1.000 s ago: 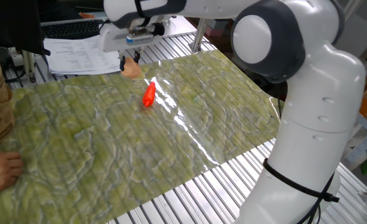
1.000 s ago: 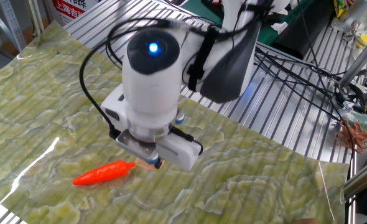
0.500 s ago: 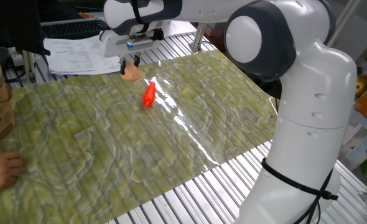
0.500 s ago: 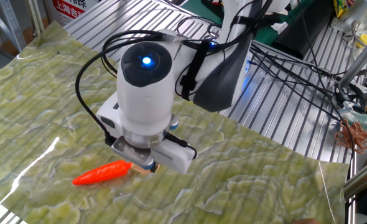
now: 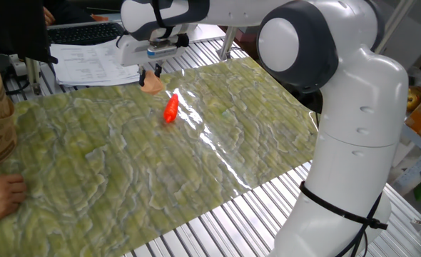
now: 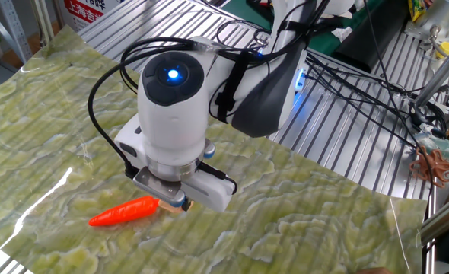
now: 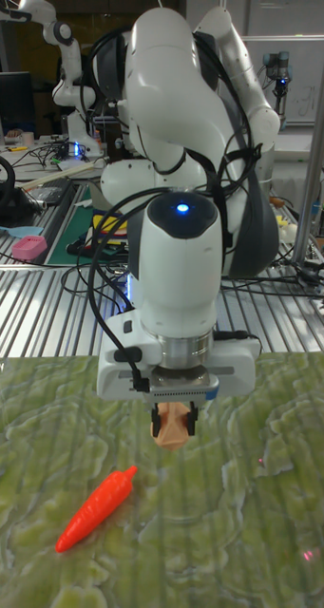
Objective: Receive something handed over by a human
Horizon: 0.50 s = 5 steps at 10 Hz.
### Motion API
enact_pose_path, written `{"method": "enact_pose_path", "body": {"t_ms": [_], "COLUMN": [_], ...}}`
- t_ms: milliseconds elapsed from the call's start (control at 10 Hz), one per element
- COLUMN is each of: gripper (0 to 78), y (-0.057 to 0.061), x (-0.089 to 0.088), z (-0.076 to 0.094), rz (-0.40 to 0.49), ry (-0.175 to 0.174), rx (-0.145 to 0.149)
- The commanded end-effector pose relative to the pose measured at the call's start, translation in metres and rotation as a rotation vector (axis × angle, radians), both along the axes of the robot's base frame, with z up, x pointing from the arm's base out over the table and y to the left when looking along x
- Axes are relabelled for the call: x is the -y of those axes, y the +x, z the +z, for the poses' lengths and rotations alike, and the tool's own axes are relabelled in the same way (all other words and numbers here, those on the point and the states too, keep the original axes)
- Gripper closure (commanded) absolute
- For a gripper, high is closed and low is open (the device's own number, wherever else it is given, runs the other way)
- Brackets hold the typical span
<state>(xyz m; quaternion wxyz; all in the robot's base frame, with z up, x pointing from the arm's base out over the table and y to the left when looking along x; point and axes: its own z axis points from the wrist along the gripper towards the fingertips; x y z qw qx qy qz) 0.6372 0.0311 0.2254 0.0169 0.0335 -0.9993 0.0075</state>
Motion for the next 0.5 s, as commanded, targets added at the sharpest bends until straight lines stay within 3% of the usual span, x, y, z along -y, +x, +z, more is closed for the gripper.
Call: {"method": "enact_pose_path", "body": {"t_ms": [100, 500], "gripper": [76.4, 76.4], "y": [0.0008, 0.0007], "x": [0.0003, 0.0004], "z": [0.0019, 0.0024], "rz": [0.001, 0.002], "ry": [0.004, 0.000], "rx": [0.025, 0.028]}}
